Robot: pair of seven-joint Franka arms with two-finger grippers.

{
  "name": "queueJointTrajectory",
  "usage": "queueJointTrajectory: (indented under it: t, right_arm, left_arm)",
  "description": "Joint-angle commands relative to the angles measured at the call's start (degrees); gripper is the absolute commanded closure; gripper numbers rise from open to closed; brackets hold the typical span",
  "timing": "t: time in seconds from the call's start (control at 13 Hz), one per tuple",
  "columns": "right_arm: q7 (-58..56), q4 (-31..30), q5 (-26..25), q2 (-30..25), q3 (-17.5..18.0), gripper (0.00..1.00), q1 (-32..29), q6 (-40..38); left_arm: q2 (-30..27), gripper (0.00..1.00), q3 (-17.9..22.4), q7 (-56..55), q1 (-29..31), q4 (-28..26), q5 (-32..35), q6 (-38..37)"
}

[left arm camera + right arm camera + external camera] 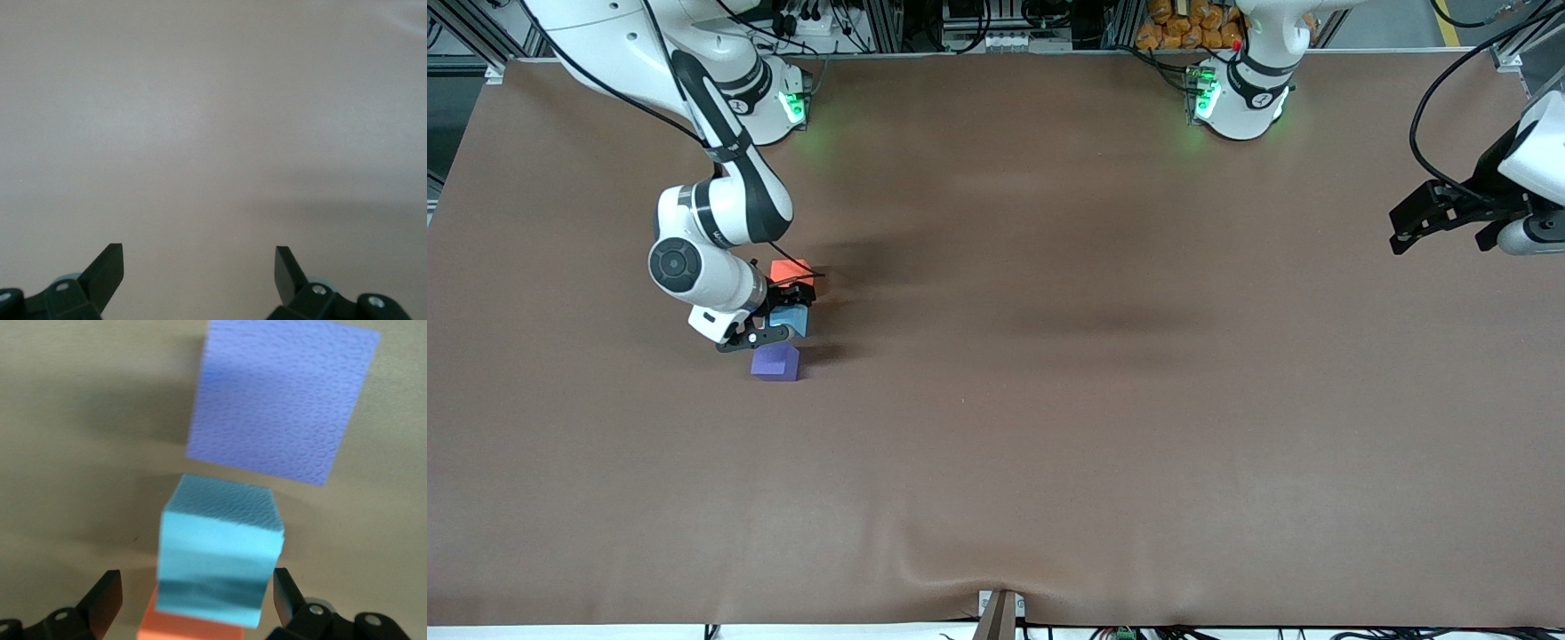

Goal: Place blue block between orange and purple blocks

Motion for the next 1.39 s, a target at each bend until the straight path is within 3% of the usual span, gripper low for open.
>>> queueJointTrajectory:
  t: [0.0, 0.23, 0.62, 0.85, 1.0, 1.31]
  right_arm:
    - [-0.38, 9.64, 0.80, -1.98, 0.21, 0.00, 0.39, -14.71]
    - [-0.30, 20.97, 0.71, -2.50, 0.13, 0.00, 0.04, -27.03]
    - [-2.49, 45.94, 0.01, 1.09, -0.14, 0.00, -4.44, -42.43]
    - [-2.32, 51.67, 0.19, 0.92, -0.40, 0.00, -7.43, -42.45]
    - [-2.06, 59.30, 0.10, 0.66, -1.01, 0.00, -7.87, -46.73]
    - [-2.05, 63.73, -1.30, -2.14, -0.67, 0.00, -9.80, -50.61]
  left_arm:
    - [-0.98, 0.00, -0.20, 1.32, 0.66, -0.22, -1.24, -0.07]
    - [-0.98, 0.00, -0.11, 1.32, 0.66, -0.22, -1.24, -0.07]
    - [-1.24, 0.00, 0.24, 1.41, 0.75, -0.22, -1.15, -0.86]
    - [-1.24, 0.00, 0.42, 1.32, 0.75, -0.31, -1.15, -1.57]
    - [-1.15, 0.00, 0.33, 1.23, 0.49, -0.39, -1.15, -1.57]
    - [-1.33, 0.00, 4.97, 0.01, -6.79, -1.79, -1.15, -2.35]
